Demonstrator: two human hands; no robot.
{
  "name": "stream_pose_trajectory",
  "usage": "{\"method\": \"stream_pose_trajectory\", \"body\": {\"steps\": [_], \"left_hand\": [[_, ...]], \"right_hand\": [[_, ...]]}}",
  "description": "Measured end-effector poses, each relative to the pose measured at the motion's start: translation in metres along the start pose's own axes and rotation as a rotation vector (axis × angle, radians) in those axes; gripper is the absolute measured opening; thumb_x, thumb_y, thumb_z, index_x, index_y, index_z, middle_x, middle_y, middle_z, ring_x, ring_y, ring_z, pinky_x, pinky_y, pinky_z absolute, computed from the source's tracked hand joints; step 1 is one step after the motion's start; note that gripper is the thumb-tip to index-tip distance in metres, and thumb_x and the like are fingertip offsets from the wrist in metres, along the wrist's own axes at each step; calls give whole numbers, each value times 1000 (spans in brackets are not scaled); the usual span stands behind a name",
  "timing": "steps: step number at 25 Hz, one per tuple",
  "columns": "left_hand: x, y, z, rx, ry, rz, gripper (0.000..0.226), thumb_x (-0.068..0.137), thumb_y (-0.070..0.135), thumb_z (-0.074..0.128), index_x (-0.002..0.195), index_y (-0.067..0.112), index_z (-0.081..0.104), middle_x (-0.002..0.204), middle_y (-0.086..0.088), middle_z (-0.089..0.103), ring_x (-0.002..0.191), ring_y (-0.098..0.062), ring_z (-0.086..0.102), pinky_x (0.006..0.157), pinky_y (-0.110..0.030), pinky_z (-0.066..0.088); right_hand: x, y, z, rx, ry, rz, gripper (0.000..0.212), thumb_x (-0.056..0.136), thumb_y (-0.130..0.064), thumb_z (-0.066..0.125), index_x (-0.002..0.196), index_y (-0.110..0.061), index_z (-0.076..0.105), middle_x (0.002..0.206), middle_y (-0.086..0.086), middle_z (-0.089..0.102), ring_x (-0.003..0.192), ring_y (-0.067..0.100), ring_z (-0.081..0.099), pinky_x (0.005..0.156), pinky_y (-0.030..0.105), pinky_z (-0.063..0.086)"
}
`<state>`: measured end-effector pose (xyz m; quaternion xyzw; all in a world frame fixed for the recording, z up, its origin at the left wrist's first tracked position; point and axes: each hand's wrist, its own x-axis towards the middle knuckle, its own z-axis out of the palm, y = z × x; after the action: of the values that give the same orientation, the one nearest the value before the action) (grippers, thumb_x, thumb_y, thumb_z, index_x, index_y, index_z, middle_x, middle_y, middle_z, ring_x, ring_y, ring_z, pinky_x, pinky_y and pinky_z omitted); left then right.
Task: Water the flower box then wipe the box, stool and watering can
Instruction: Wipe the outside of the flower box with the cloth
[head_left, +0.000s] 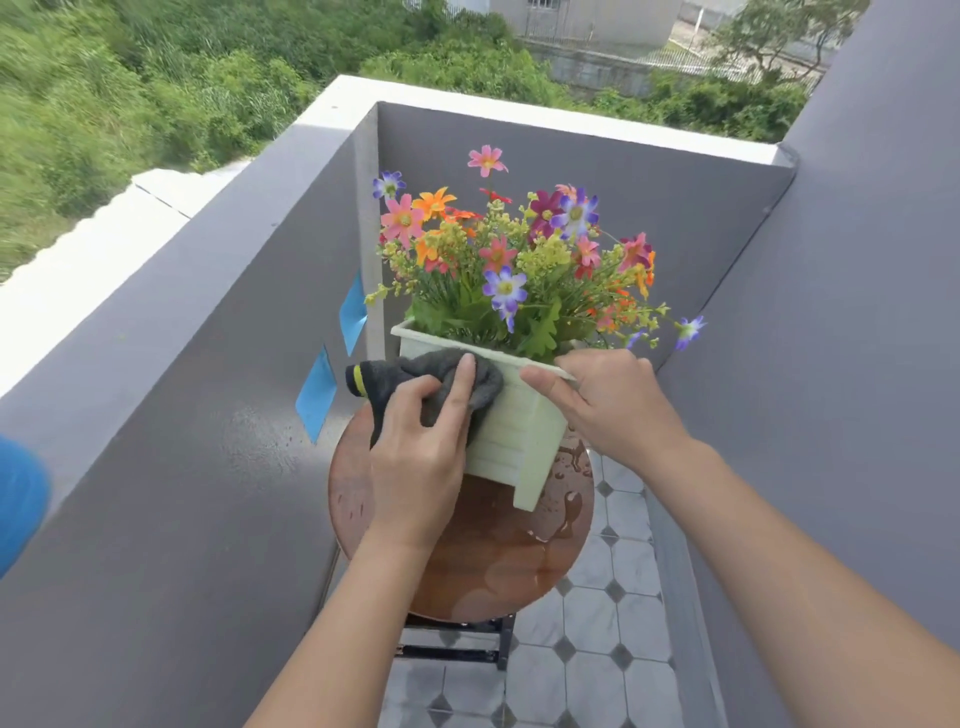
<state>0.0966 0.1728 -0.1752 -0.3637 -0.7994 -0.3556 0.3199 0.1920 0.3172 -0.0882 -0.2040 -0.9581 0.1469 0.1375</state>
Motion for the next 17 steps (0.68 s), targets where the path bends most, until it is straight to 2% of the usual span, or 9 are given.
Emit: {"method": "stream_pose_trajectory", "body": {"steps": [2,4,6,9,12,14,17], "left_hand": [[8,-6,-2,-78,83,-137,31,93,6,56,124,6,61,100,-14,57,75,-30,61,66,-39,53],[16,-1,-4,-129,140,-242,30,96,13,53,124,4,60,102,-10,57,77,-29,62,64,-39,53],[17,11,0,-146,95,-161,30,92,11,58,121,6,63,96,-15,59,74,-25,60,65,-32,50],[18,19,2,-190,45,-33,29,87,10,62,116,9,67,94,-14,57,75,-16,48,67,-23,41],[21,24,9,-229,93,-105,29,87,9,61,115,7,68,95,-13,55,76,-17,47,69,-24,42],[11,34,15,-270,42,21,30,88,8,60,117,9,66,100,-8,47,79,-21,52,71,-27,45],[-18,30,19,-263,-109,261,42,83,-1,66,122,15,61,104,-6,45,80,-28,59,73,-33,50]], "right_hand": [[0,-1,0,2,-6,-15,60,88,-66,31,50,-21,20,49,-6,28,49,5,29,53,30,20],[0,-2,1,45,10,-2,63,83,-73,12,49,-20,21,48,-5,27,47,7,28,53,23,21],[-1,0,2,109,40,38,64,77,-73,1,49,-18,20,48,-4,27,46,10,27,54,18,22],[1,0,3,150,67,95,64,85,-68,6,48,-17,18,47,-2,26,46,15,25,53,26,24],[2,-2,3,147,64,100,59,87,-61,10,48,-17,19,46,-2,26,47,17,25,54,27,26],[3,-3,2,144,46,103,62,96,-54,16,47,-17,23,48,-1,31,49,18,30,56,36,23],[6,-2,-1,81,18,99,59,101,-38,25,46,-16,27,48,-1,35,53,23,35,64,34,23]]}}
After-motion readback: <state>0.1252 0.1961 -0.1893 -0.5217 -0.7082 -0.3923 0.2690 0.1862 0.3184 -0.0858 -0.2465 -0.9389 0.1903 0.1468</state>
